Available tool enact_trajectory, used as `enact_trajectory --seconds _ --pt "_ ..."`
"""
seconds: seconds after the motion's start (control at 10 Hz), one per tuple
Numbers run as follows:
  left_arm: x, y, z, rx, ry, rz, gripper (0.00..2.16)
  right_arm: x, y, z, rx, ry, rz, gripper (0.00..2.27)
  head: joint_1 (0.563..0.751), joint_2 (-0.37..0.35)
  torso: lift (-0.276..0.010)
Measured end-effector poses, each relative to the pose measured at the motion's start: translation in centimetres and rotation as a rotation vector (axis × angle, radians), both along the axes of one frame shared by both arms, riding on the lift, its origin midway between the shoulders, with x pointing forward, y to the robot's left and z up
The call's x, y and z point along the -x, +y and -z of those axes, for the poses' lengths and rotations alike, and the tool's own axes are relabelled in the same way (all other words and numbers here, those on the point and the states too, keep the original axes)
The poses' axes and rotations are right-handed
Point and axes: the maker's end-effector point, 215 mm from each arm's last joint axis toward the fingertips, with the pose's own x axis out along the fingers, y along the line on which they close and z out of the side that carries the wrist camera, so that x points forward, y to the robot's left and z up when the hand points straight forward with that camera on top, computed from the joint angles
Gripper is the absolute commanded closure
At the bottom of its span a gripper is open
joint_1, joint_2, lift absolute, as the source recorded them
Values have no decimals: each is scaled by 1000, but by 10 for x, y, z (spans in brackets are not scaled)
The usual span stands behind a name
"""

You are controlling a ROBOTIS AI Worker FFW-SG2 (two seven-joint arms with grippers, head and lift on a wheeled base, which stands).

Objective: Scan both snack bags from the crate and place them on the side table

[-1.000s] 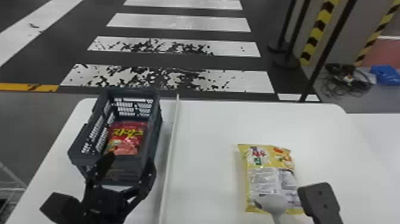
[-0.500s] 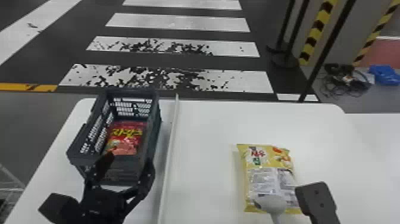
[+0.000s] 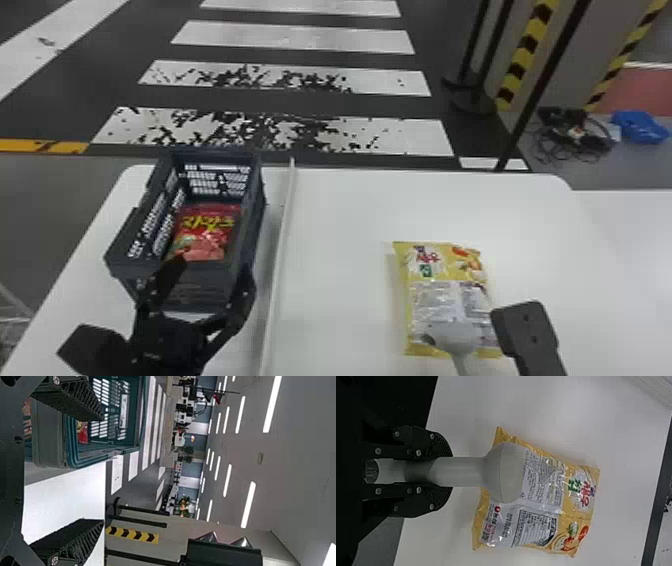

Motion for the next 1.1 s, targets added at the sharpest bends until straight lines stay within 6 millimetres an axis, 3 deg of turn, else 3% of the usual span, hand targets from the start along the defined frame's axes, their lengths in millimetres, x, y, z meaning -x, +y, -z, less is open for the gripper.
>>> enact_trajectory --seconds 0.2,0.4,0.5,0.9,1.1 --pt "0 0 0 0 0 0 83 -2 -4 -1 4 -5 9 2253 695 -53 -95" --pt "0 0 1 -1 1 1 83 -17 -27 -13 18 -41 51 2253 695 -83 -95" --pt "0 0 0 -2 1 1 83 -25 -46 -16 26 -54 84 2253 695 -113 -95" --pt "2 0 1 -2 3 1 83 -37 -141 4 41 -2 237 2253 695 -255 -95" --pt "3 -1 0 -2 2 0 83 -51 -169 0 28 -12 283 2253 695 -298 -95"
